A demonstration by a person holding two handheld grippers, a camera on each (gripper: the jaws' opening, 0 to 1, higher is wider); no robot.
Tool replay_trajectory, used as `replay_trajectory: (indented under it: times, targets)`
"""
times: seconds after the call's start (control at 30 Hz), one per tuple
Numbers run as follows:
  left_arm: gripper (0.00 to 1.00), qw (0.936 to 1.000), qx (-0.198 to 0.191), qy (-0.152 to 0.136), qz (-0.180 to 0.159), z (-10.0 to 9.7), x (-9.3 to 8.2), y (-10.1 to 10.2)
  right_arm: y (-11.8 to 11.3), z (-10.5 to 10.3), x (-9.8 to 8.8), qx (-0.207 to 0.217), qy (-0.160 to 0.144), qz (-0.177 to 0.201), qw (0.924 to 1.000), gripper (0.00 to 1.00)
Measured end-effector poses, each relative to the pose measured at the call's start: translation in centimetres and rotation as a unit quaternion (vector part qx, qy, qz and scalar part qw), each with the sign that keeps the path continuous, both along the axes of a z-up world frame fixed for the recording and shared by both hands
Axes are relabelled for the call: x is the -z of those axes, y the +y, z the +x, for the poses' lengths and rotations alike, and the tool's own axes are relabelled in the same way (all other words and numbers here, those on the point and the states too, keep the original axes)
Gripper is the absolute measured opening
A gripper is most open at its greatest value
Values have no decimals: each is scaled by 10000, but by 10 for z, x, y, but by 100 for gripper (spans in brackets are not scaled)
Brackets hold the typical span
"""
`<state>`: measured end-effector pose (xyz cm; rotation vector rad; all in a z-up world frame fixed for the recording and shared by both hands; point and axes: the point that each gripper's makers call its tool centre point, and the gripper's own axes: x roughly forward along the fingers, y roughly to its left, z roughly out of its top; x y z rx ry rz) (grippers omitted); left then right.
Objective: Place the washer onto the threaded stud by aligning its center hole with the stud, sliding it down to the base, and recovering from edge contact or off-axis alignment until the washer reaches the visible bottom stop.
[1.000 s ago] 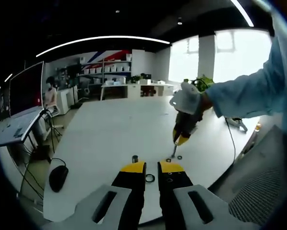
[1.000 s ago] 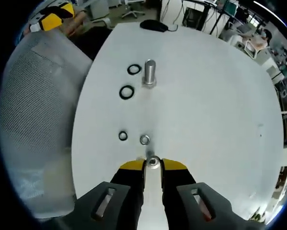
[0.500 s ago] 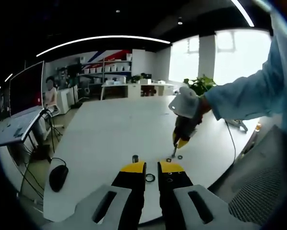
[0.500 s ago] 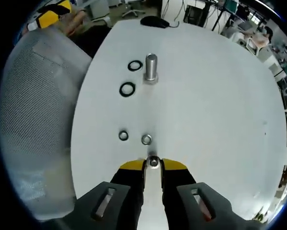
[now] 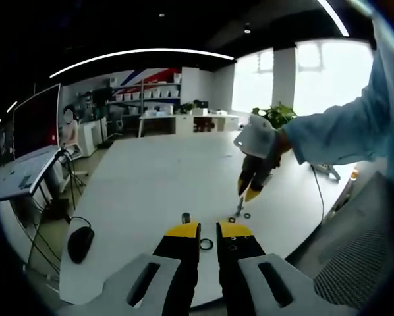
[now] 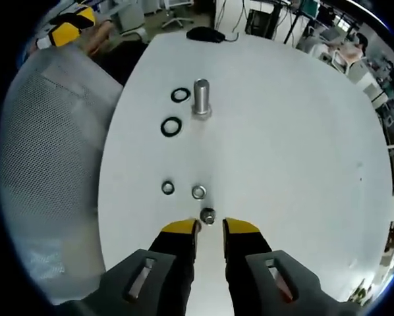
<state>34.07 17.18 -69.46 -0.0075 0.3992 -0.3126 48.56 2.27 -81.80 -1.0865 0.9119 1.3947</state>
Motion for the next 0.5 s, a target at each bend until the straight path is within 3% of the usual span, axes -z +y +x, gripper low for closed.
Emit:
replay_trajectory:
  times: [0.5]
  targets:
    - [7,10000,31,-6,6,0,0,-1,-13,1,-37,540,-135,484,9973,20]
